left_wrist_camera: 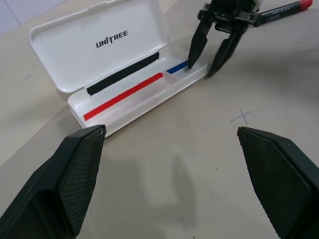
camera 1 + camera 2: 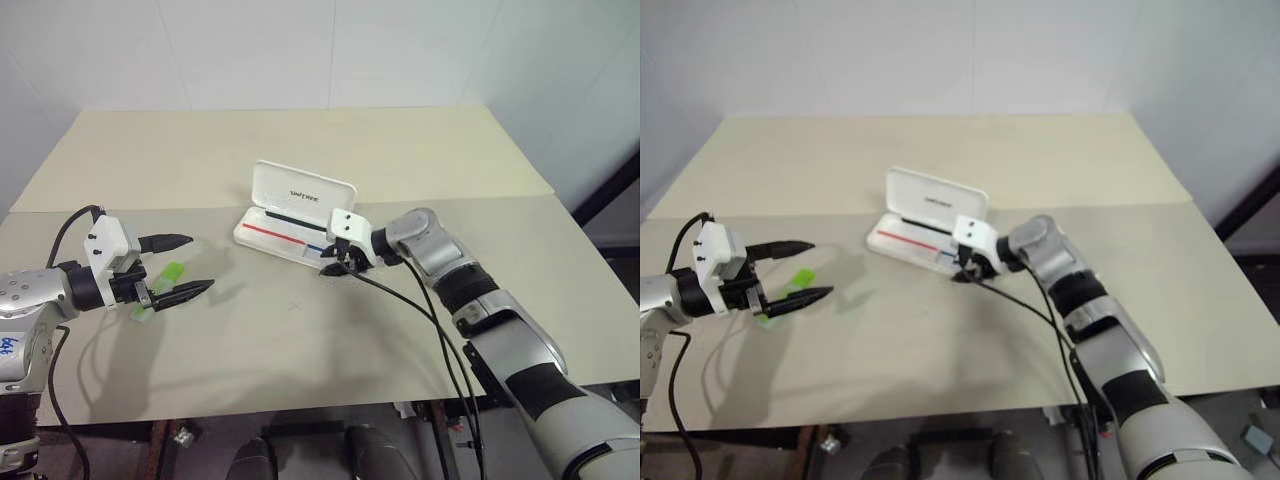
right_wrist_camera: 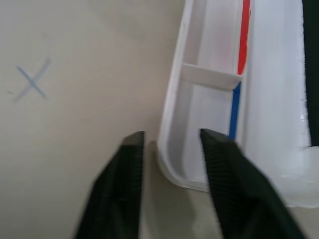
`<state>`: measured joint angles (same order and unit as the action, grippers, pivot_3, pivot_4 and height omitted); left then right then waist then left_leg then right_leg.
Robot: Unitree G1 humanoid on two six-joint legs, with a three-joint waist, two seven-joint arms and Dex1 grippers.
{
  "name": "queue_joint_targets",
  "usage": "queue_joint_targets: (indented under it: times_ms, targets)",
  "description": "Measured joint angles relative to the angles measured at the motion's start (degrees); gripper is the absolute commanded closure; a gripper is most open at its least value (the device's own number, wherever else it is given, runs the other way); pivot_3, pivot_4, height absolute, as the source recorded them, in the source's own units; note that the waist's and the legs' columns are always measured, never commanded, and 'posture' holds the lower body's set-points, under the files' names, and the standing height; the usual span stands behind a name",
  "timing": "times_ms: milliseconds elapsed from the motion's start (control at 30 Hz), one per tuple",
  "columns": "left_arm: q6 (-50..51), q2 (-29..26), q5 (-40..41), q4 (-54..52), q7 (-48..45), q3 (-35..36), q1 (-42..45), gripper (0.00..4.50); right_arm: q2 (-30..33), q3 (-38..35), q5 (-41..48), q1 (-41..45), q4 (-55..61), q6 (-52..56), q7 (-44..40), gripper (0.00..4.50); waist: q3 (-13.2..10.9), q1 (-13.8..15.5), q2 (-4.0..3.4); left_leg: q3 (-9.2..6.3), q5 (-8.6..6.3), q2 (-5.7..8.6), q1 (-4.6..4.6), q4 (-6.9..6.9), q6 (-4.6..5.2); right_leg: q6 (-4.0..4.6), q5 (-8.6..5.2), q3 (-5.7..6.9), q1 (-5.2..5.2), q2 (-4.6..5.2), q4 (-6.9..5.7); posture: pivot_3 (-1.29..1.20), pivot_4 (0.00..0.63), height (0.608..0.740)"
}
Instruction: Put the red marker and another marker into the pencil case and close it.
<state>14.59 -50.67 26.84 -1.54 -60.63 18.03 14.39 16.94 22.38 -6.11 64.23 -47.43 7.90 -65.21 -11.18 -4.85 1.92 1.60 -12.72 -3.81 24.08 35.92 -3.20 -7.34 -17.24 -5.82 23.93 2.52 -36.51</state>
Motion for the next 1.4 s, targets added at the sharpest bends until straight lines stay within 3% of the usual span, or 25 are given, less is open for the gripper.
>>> queue_joint_targets:
  times_ms: [67, 100, 567, 900, 1400]
  targets:
    - [0.0, 0.0, 0.0, 0.0, 0.0, 0.0, 0.3, 0.00, -1.0, 0.0, -0.6, 0.1, -0.5, -1.2, 0.1, 4.36, 0.0, -0.1, 0.01, 0.00, 0.00, 0.00, -0.01, -0.02, 0.00, 0.00, 0.00, 0.00, 0.00, 0.00, 0.00, 0.00, 0.150, 0.740]
    - [0.0, 0.0, 0.0, 0.0, 0.0, 0.0, 0.6, 0.00, -1.1, -0.1, -0.7, 0.3, -0.8, -1.2, -0.1, 4.47, 0.0, -0.1, 0.03, 0.00, 0.00, 0.00, -0.01, 0.00, 0.00, 0.00, 0.00, 0.00, 0.00, 0.00, -0.01, 0.00, 0.150, 0.740]
    - [-0.4, 0.5, -0.1, 0.2, 0.1, -0.1, 2.0, 0.00, -0.1, -0.2, -1.5, -0.4, 2.3, -1.7, -3.7, 4.47, 0.0, -0.2, 0.08, 0.02, 0.02, 0.00, -0.06, -0.03, -0.04, 0.02, 0.04, -0.02, 0.00, 0.00, -0.06, 0.00, 0.150, 0.740]
    - [-1.0, 0.9, -0.2, 2.4, -0.3, -1.1, 3.3, 0.00, 12.2, -0.2, 1.0, -11.1, 29.3, 4.3, -13.5, 4.47, 0.0, 0.2, 0.08, 0.02, -0.04, 0.00, 0.06, -0.15, -0.09, 0.01, -0.05, -0.02, 0.11, -0.01, 0.06, 0.00, 0.150, 0.740]
    - [-1.5, 3.1, -0.2, 3.1, -0.9, -4.3, 5.2, 0.00, 25.3, -0.5, 3.6, -25.6, 53.4, 18.6, -13.9, 4.47, 0.0, 0.3, 0.09, 0.03, -0.04, 0.00, 0.04, 0.00, -0.09, 0.02, -0.06, -0.05, 0.10, -0.01, 0.00, 0.00, 0.150, 0.740]
